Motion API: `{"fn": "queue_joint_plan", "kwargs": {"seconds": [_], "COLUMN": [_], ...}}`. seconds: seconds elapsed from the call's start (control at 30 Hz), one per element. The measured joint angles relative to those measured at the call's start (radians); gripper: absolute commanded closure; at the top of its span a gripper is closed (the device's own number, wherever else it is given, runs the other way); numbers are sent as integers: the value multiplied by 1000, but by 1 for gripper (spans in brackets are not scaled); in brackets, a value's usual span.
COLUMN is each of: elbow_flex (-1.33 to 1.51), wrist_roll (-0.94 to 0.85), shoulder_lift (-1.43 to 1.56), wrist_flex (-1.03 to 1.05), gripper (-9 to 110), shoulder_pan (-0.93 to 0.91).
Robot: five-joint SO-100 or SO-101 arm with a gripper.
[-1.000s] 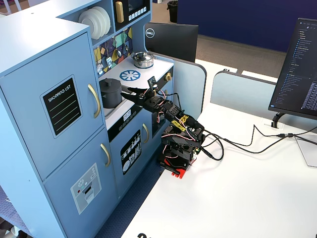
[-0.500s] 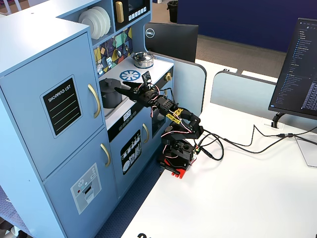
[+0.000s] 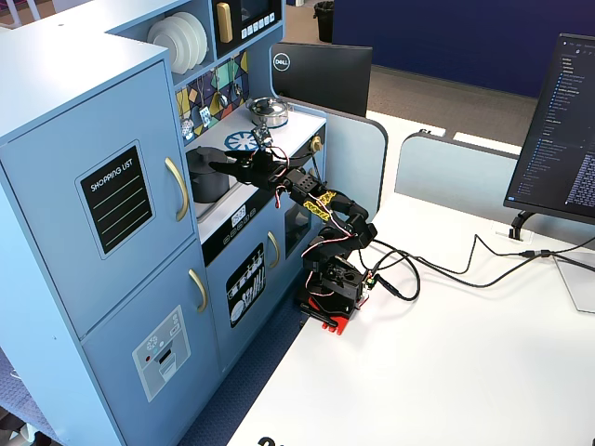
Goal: Take off the lid from the gray recipient and place it on the counter
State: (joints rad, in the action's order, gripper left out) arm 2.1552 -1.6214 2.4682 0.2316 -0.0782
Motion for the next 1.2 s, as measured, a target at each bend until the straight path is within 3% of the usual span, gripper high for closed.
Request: {"fn": "queue_joint_plan", "kwargs": {"seconds": [0.37,1.2], "elbow_flex": [-57,-181], "wrist_roll": [2,-28], "shoulder_lift": [-98,-370], "wrist_flex": [18,-186], "gripper": [85,91], "shoulder_pan": [0,32]}}
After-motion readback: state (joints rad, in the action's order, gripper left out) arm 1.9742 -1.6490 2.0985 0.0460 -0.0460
